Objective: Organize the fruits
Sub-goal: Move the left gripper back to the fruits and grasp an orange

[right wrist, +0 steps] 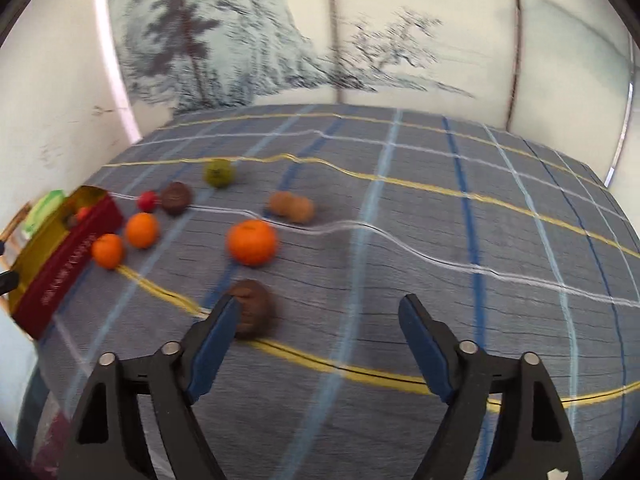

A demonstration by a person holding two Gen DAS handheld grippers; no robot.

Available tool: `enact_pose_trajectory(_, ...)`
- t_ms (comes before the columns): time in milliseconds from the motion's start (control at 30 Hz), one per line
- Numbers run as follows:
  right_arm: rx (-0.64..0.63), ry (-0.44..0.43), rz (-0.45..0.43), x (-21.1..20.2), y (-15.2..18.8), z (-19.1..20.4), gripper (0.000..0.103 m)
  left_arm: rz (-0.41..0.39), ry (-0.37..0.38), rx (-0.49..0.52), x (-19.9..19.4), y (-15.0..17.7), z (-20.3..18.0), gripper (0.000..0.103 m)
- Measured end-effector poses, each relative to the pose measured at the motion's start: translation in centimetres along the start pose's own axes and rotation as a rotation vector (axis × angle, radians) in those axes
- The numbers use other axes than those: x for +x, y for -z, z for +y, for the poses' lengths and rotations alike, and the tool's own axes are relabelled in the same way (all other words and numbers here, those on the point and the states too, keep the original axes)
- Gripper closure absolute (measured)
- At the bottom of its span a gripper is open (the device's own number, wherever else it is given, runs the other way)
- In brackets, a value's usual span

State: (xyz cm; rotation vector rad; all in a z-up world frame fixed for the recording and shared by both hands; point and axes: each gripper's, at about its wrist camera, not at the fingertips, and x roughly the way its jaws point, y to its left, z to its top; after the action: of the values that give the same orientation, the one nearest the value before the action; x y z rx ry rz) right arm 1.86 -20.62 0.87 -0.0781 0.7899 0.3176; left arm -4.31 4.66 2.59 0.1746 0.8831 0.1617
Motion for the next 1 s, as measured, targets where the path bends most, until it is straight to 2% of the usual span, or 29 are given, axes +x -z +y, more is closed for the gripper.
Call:
enact_pose_trajectory(100,0.043,0.018,0.007,0.3,0.4,-2.0,0.018,0.005,0.020,0.028,0.6,-0.5,-1.0,0.013)
enact_pose_trajectory(200,0.075,0.034,0.024,0.9,0.8,-3.2,0.017,0.016,0.078,0.038,1.2,-0.9,-1.6,0.013)
enact_pose_trajectory(433,0.172,-0.019,0.056,1.8,1.0,-5.0,0.015,0.033,0.177,0.079,3.0,-2.3,-3.0,0.013)
enact_pose_trajectory(567,0.183,-0.036,0.065,2.1,1.1,-5.1,0.015,0.068,0.261,0.073,4.6,-3.3,-3.2,0.013)
enact_pose_trajectory(667,0.181,-0.044,0.070,2.1,1.1,-4.9,0.014,0.096,0.280,0.068,5.5,-4.0,-3.2,0.013)
enact_pose_trajectory(833,0.188,-0.067,0.068,2.2,1.1,-5.0,0.011,0.096,0.312,0.062,6.7,-5.7,-2.9,0.013)
enact_pose_trajectory(1000,0.192,-0.084,0.066,2.2,1.1,-5.1,0.009,0.125,0.307,0.069,8.5,-6.7,-3.2,0.020)
